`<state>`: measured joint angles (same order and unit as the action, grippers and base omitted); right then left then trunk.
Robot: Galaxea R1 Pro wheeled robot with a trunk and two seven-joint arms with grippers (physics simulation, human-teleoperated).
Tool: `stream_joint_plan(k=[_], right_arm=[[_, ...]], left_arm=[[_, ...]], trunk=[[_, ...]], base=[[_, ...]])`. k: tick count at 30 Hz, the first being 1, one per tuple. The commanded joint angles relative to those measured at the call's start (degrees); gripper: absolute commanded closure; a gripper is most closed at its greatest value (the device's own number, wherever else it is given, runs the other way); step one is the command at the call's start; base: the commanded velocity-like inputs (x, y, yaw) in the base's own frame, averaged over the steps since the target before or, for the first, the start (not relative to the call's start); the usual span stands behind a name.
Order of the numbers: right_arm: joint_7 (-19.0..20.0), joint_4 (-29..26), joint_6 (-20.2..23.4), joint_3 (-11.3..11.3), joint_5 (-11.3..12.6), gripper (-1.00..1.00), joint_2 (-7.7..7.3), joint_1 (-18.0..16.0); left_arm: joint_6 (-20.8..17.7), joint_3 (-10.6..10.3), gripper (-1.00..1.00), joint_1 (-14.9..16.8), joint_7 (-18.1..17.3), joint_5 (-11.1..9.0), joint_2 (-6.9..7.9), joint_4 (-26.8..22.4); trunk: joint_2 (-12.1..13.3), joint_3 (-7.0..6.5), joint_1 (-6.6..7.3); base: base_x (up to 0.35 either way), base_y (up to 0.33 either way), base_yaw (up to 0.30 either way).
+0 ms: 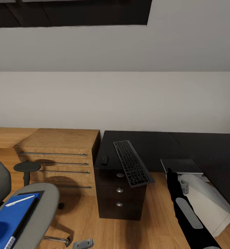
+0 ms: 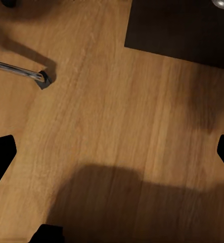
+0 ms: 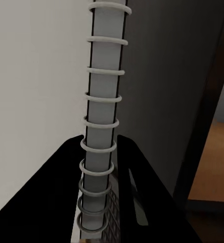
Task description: In the bedroom, organize the workspace by keeping the computer under the desk, ensuring the monitor is on the desk, placing the keyboard on the desk next to the monitor, placing the mouse on the desk next to the keyboard, moving the folder from the swivel chair onto the desk next to the mouse, stacking the notebook on top of the folder with the pen on top of the notebook, and positioning the swivel chair next to the desk.
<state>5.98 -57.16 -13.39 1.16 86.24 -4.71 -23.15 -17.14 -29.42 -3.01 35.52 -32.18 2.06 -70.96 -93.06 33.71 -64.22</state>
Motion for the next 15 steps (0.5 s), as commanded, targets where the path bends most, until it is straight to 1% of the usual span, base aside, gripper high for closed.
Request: stream_joint_plan(k=[1,4,10,14,15], right_arm=[[0.4,0.03,-0.25,0.13,0.63,1.0,-0.04,-0.03],[0.37,0.03,-0.24,0.15,0.61,1.0,-0.05,-0.04],[0.35,-0.02,0.11,0.15,0.57,1.0,-0.09,-0.05],[0.35,-0.04,0.27,0.15,0.38,1.0,-0.09,-0.05],[0.35,-0.05,0.31,0.15,0.09,1.0,-0.09,-0.05]], left_arm=[[-0.14,-0.14,-1.0,0.02,0.42,-0.34,0.03,-0.27],[-0.11,-0.21,-1.0,0.02,0.51,-0.34,-0.02,-1.05],[-0.18,-0.3,-1.0,0.02,0.59,-0.54,-0.07,-4.47],[-0.3,-0.3,-1.0,0.02,0.57,-0.68,-0.15,-5.18],[-0.4,-0.26,-1.0,0.02,0.55,-0.72,-0.39,-5.7]], trunk=[[-0.03,0.05,0.01],[-0.03,0.05,0.01],[-0.03,0.05,0.01],[-1.63,0.76,-0.87],[-2.03,0.94,-1.09]], base=[[-0.038,0.0,0.0],[-0.024,0.0,0.0],[-0.007,0.0,0.0],[-0.002,0.0,0.0],[0.0,0.0,0.0]])
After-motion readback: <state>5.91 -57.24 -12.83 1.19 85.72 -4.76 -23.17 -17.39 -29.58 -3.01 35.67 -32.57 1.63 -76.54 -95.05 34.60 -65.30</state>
